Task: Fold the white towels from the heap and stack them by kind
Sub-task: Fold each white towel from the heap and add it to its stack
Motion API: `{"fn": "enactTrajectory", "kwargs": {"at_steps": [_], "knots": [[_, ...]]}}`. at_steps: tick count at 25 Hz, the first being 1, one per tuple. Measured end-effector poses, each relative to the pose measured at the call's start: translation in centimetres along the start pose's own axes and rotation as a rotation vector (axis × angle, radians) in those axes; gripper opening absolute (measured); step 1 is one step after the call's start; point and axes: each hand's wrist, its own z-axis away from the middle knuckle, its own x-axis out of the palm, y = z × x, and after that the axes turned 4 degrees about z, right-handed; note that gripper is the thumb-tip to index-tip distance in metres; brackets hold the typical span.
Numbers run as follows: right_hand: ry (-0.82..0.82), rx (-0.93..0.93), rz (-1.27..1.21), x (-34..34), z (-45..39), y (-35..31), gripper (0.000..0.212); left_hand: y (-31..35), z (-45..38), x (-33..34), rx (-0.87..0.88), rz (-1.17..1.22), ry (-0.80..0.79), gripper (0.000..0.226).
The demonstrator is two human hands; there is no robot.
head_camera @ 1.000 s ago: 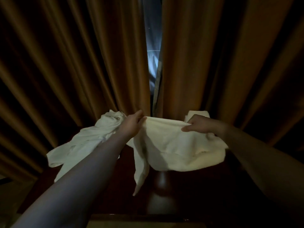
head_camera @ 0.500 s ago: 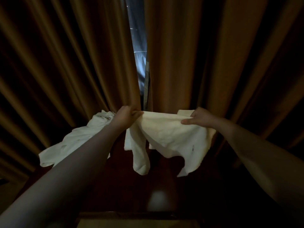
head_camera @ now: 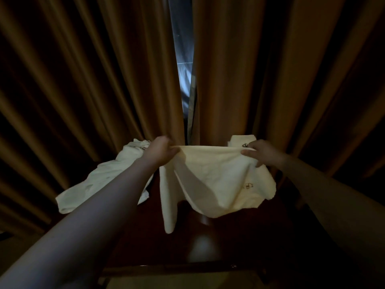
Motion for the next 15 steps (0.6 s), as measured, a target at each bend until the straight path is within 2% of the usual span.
{"fn": "enactTrajectory", "kwargs": {"at_steps": [4, 6, 10, 12, 15], "knots": [[0.123, 0.013, 0.12, 1.9, 0.1, -1.3, 0.033, -2.9, 0.4, 1.5, -0.008, -0.074, 0.02, 0.034], [0.133, 0.032, 0.122, 2.4, 0.2, -1.3, 0.027, -4.1, 0.5, 2.1, -0.048, -0.07, 0.034, 0.034], [0.177, 0.062, 0.05, 4.0, 0.4, -0.2, 0.028, -5.0, 1.5, 3.7, -0.04, -0.04, 0.062, 0.033], [0.245, 0.059, 0.011, 5.0, 0.8, 0.5, 0.029, -5.3, 2.1, 4.3, 0.008, -0.028, 0.01, 0.029], [0.317, 0.055, -0.011, 6.3, 2.0, 0.7, 0.028, -6.6, 3.0, 4.6, 0.029, -0.118, -0.169, 0.02]]}}
